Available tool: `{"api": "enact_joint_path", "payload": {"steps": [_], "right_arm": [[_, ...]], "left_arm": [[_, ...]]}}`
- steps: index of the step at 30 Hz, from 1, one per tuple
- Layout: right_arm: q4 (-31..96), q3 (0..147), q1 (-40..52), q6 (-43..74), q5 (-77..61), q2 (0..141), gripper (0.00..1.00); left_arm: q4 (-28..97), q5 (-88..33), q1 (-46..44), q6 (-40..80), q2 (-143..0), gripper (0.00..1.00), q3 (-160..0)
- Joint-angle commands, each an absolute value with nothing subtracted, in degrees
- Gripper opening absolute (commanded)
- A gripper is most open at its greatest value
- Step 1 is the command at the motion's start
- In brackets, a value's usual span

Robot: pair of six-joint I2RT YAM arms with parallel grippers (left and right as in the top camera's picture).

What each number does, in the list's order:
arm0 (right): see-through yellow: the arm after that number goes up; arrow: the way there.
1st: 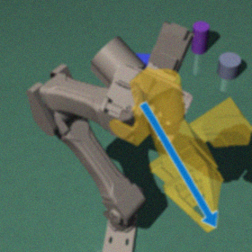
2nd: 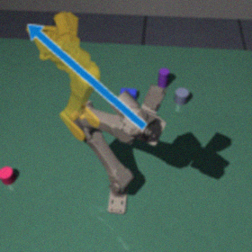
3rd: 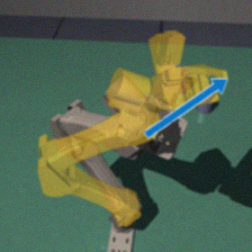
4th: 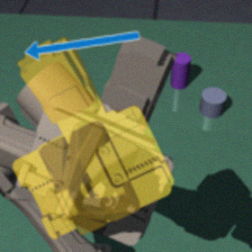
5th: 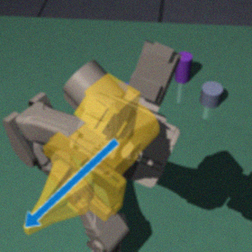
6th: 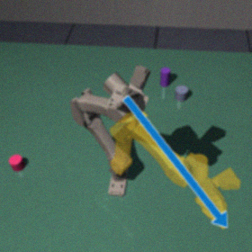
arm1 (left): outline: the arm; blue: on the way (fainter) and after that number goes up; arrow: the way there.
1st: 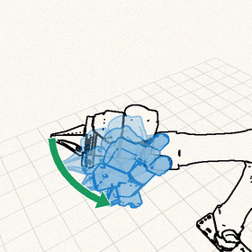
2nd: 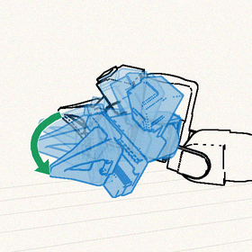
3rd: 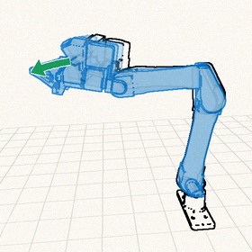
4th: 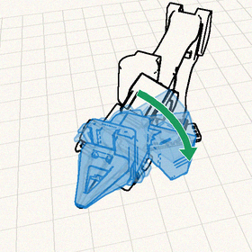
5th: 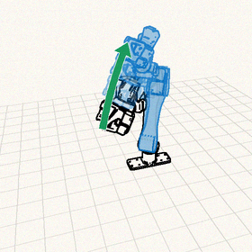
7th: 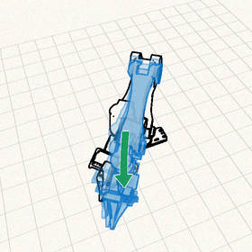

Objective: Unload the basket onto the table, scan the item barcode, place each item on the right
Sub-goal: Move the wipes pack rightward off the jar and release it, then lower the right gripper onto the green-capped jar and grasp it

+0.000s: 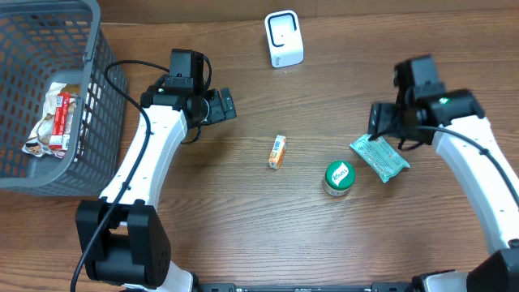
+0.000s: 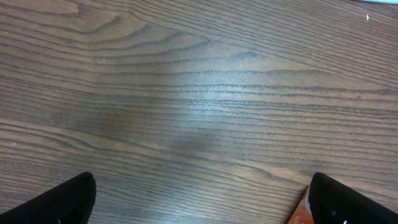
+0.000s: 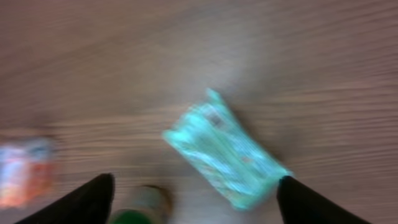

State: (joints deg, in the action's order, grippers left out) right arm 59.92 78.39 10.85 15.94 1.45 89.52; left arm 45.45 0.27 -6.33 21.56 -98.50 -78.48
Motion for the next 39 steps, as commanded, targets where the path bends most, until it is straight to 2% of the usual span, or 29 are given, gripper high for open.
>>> {"api": "enact_joint_path", "payload": {"steps": [1, 5, 8, 19, 32, 39], "right_arm": [[59.8, 82.0, 10.5, 18.0, -9.8, 88.9, 1.00], [62.6, 81.9, 10.9, 23.6, -12.2, 89.0, 0.96], [67.2, 81.4, 13.1, 27.5, -7.7, 89.0, 0.99], [69.9, 75.9, 28.3, 38.8, 4.2, 89.1, 1.00], [57.8, 62.9, 31.4, 39.1, 5.1, 89.6, 0.91], [52.8, 59.2, 31.4, 36.6, 5.1, 89.6, 0.80]], "left_arm": [[45.4, 0.6, -6.3, 22.5, -98.1, 1.00, -78.9], [45.4, 0.6, -6.3, 22.5, -98.1, 1.00, -78.9], [45.4, 0.6, -6.3, 22.5, -98.1, 1.00, -78.9], [45.4, 0.6, -6.3, 22.5, -98.1, 1.00, -78.9], [45.4, 0.6, -6.3, 22.5, -98.1, 1.00, -78.9], [45.4, 0.6, -6.3, 22.5, -98.1, 1.00, -78.9]]}}
